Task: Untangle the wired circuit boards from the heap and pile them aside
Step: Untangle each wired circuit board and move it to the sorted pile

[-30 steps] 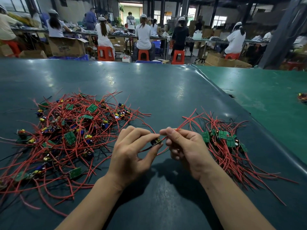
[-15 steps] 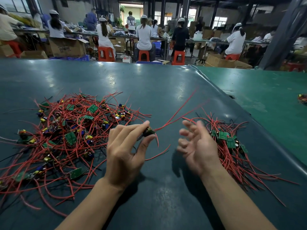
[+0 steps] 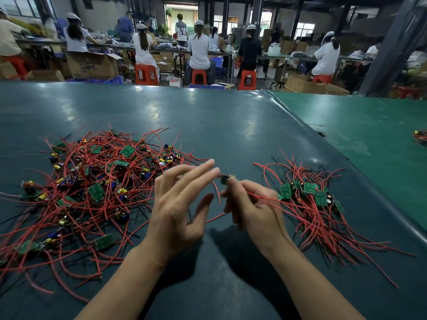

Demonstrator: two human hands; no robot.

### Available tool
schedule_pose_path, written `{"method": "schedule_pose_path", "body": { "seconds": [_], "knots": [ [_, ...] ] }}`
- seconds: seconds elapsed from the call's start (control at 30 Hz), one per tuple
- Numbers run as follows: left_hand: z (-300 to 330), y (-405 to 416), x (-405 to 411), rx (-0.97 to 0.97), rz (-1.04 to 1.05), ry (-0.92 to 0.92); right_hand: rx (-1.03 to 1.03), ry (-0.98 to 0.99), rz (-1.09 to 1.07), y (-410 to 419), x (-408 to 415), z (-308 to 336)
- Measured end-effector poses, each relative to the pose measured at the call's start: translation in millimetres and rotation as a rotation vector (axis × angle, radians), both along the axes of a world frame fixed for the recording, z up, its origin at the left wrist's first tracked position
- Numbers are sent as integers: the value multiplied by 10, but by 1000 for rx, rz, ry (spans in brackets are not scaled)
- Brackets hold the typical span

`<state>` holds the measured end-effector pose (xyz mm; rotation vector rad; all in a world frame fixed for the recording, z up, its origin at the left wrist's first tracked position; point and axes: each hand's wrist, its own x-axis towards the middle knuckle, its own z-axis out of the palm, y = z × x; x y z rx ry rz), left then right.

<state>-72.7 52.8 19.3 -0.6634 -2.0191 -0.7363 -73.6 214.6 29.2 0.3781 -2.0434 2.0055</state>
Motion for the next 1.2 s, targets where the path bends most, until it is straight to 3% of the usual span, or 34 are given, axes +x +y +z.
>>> {"method": "schedule_pose_path", "body": {
  "seconds": [0.1,0.17,0.23,0.3,0.4,0.5,0.63,0.7,0.77,0.83,0.9,1.0,1.2],
  "knots": [
    [-6,-36,-16,35,193,-10,-167,-20,-293,52,-58,32],
    [-22,-71,-29,18,423,-128,-534,-107,-420,147,-109,72],
    [-49,-122,-49,-16,651,-346,-902,-275,-427,259,-162,102],
    [-66,-187,-76,-47,812,-545,-1049,-450,-344,302,-188,83],
    [-76,-267,-96,-115,942,-634,-935,-468,-206,205,-182,49],
    [-51,-289,-88,-112,912,-607,-830,-391,-153,152,-167,87],
    [-7,-295,-59,33,796,-351,-789,-410,-157,180,-155,93],
    [11,-277,-47,97,709,-120,-653,-443,-139,161,-147,77],
    [18,-247,-46,136,581,41,-387,-473,-30,105,-108,63],
    [15,-200,-49,174,402,100,-134,-469,173,14,-42,29],
    [-2,-130,-29,215,185,81,-11,-416,319,-72,26,-8],
    [-34,-25,22,202,-40,25,-67,-311,415,-94,39,-38],
    [-31,0,-15,83,-49,26,-269,-299,338,-49,-14,-5]
  ]
}}
